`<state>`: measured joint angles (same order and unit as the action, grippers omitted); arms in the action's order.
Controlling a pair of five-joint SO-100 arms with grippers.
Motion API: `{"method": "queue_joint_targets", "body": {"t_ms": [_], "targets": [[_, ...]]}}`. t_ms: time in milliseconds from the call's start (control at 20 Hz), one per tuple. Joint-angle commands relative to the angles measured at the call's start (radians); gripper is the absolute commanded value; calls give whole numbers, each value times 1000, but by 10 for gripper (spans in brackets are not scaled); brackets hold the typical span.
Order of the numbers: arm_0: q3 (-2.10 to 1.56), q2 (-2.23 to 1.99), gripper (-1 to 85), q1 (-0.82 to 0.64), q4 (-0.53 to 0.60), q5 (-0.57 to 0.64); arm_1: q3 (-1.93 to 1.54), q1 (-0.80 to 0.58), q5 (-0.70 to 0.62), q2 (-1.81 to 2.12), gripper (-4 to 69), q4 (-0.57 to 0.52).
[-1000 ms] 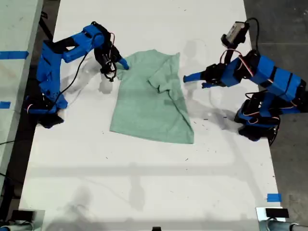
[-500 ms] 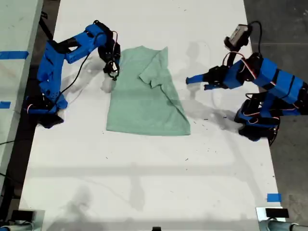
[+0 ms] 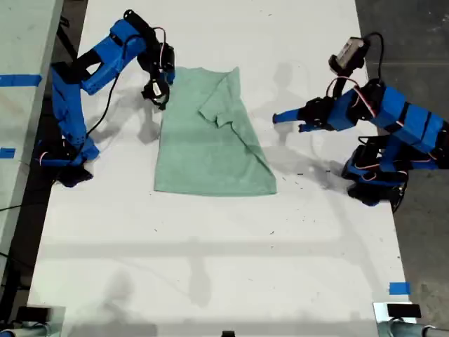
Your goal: Fold tshirt
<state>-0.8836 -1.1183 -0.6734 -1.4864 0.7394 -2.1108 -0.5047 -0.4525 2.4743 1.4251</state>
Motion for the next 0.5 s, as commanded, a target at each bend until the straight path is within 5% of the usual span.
{"method": "queue_joint_targets", "body": {"t_ms": [0, 400, 450], "targets": [[75, -57, 0, 109, 107, 20, 11, 8, 8, 26, 348, -18], [193, 281, 8, 242, 439, 35, 3, 40, 41, 31, 347, 0], [193, 313, 122, 232, 448, 35, 0, 43, 44, 37, 347, 2]]}}
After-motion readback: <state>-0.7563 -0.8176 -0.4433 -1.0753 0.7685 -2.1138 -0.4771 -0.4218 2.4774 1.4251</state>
